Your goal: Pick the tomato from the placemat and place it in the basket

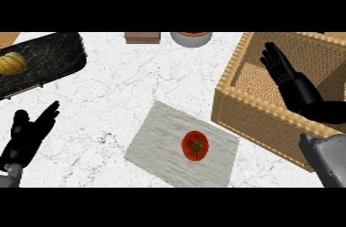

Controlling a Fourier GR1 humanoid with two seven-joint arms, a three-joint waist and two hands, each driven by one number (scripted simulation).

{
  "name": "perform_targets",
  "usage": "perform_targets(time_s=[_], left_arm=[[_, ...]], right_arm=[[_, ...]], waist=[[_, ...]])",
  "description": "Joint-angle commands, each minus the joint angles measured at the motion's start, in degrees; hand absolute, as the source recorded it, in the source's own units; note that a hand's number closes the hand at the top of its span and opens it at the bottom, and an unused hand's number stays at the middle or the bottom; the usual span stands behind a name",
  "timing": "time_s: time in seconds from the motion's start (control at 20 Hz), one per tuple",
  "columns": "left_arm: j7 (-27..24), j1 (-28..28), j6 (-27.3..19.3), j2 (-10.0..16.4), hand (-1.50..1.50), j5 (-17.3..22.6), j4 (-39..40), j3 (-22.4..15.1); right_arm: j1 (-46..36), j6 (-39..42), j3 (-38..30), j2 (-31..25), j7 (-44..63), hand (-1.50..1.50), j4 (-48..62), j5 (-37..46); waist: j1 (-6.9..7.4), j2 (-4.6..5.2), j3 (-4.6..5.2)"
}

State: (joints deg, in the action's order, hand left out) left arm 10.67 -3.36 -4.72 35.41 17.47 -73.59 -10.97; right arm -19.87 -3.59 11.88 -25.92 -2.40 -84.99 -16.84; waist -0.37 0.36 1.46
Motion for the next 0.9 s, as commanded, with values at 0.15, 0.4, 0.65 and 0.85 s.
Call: perform_targets(time_s=[0.15,0.4,0.65,0.85], left_arm=[[-10.19,-5.66,1.47,-2.70,0.00,-1.70,-8.59,-0.26],[-12.83,-10.96,1.68,-7.19,0.00,-2.73,-11.95,-3.54],[-14.32,-8.68,1.55,-6.88,0.00,-2.86,-12.60,-2.41],[-12.97,-7.98,2.76,-5.02,0.00,-2.70,-14.24,-1.61]], right_arm=[[0.20,9.27,2.42,2.13,-10.56,1.50,-2.58,-0.30],[2.23,16.55,13.63,6.50,-25.84,1.50,-12.17,5.90],[12.55,-3.06,25.52,14.11,-24.65,-1.50,-17.37,28.44],[15.51,-13.43,27.35,13.04,-14.14,-1.50,-22.19,43.76]], waist=[[1.39,-0.73,-1.50],[2.40,-0.32,-1.65],[0.25,-0.89,-1.40],[-0.66,-1.21,-1.33]])
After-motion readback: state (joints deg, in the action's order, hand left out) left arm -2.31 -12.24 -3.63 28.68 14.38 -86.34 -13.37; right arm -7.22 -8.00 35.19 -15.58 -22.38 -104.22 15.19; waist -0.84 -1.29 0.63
